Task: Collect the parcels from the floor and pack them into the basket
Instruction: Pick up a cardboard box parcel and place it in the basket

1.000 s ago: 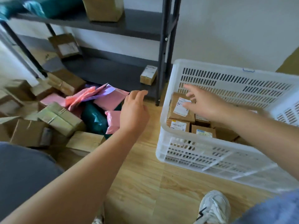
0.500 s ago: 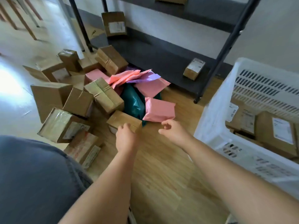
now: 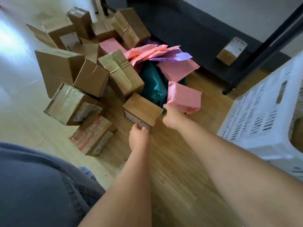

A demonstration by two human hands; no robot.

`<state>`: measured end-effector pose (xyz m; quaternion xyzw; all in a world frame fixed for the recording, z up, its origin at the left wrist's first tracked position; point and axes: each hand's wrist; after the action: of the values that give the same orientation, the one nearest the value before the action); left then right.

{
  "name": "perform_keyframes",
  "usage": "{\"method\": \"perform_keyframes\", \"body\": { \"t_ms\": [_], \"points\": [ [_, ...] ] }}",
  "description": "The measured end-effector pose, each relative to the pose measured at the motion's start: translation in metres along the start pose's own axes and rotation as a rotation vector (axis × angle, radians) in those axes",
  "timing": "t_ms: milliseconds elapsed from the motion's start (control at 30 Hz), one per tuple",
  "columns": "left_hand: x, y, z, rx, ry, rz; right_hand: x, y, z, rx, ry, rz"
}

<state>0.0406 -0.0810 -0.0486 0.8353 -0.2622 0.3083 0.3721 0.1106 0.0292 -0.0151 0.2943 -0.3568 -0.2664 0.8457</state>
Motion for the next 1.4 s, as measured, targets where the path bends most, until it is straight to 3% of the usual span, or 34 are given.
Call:
{"method": "perform_keyframes", "body": {
  "t_ms": [167, 300, 633, 733, 1033, 1267, 1400],
  "points": [
    [-0.004, -0.007, -0.001, 0.178, 0.08, 0.082, -0.021, -0.01, 0.003, 0.167, 0.039, 0.11],
    [-0.007, -0.006, 0.0, 0.284, 0.114, 0.165, -0.022, -0.016, 0.0, 0.156, 0.038, 0.196],
    [0.002, -0.002, 0.007, 0.353, 0.232, 0.188, 0.009, -0.022, -0.016, 0.022, -0.01, 0.134],
    [0.012, 0.002, 0.004, 0.258, 0.127, 0.186, 0.029, -0.028, -0.03, -0.088, -0.039, 0.072],
    [0.069, -0.016, 0.035, -0.319, -0.213, 0.257, 0.117, -0.058, -0.09, -0.388, -0.21, -0.07],
    [0.093, -0.032, 0.061, -0.514, -0.338, 0.349, 0.158, -0.068, -0.125, -0.447, -0.325, -0.064],
    [0.085, -0.035, 0.064, -0.578, -0.382, 0.231, 0.163, -0.071, -0.132, -0.53, -0.346, -0.104]
  ]
}}
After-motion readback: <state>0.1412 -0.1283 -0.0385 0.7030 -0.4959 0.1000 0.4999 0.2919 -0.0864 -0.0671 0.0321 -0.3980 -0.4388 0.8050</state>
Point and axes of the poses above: each hand's wrist, its own x-axis away from the middle knuckle, its own y-axis out of the back of the hand, z = x × y, and after that the axes turned 12 degrees about y, right-handed
